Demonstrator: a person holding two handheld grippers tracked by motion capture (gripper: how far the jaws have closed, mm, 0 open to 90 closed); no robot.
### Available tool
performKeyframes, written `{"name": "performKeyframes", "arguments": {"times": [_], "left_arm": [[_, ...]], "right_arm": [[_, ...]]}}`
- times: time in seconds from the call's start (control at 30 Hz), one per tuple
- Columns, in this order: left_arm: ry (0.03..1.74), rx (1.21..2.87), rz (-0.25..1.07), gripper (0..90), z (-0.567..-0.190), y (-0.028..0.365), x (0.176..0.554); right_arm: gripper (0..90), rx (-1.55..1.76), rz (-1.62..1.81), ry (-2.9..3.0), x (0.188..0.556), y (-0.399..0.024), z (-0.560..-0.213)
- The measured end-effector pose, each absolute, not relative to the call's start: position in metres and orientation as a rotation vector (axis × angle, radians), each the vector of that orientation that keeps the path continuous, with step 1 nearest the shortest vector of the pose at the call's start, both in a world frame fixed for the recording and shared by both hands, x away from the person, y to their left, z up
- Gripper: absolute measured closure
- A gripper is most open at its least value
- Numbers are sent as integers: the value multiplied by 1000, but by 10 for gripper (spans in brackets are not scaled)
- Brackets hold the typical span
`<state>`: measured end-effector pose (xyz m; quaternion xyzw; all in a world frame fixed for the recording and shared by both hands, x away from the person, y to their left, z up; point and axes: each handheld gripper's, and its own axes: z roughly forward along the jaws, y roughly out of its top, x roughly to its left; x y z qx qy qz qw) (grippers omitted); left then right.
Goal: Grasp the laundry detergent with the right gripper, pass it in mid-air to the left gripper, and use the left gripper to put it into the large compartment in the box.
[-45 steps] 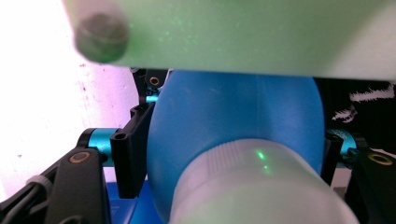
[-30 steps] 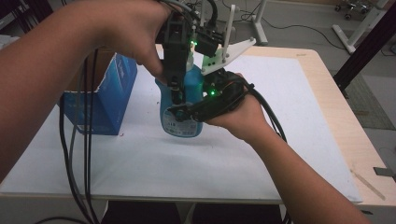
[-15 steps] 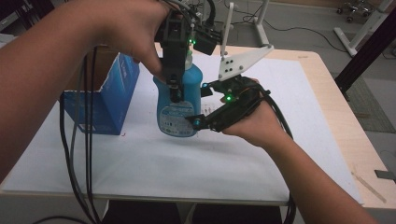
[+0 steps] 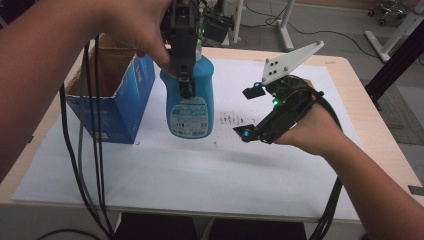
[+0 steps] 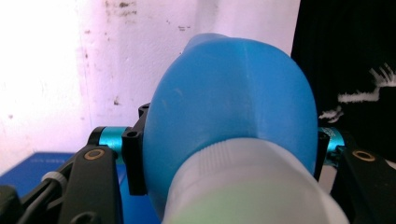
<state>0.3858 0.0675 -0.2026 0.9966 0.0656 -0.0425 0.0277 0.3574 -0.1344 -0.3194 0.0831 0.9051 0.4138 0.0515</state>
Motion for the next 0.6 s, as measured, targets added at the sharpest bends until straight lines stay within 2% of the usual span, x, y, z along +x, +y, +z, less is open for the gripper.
{"name": "performKeyframes", "arguments": {"times": [0.27,0.6], "left_arm": [[456,3017,-152,378,-176,91,394],[1015,2825,-101,377,-138,137,405]], "right_arm": [[7,195,1011,2830,361,-152,-297],[8,162,819,2839,369,-170,-269]]}}
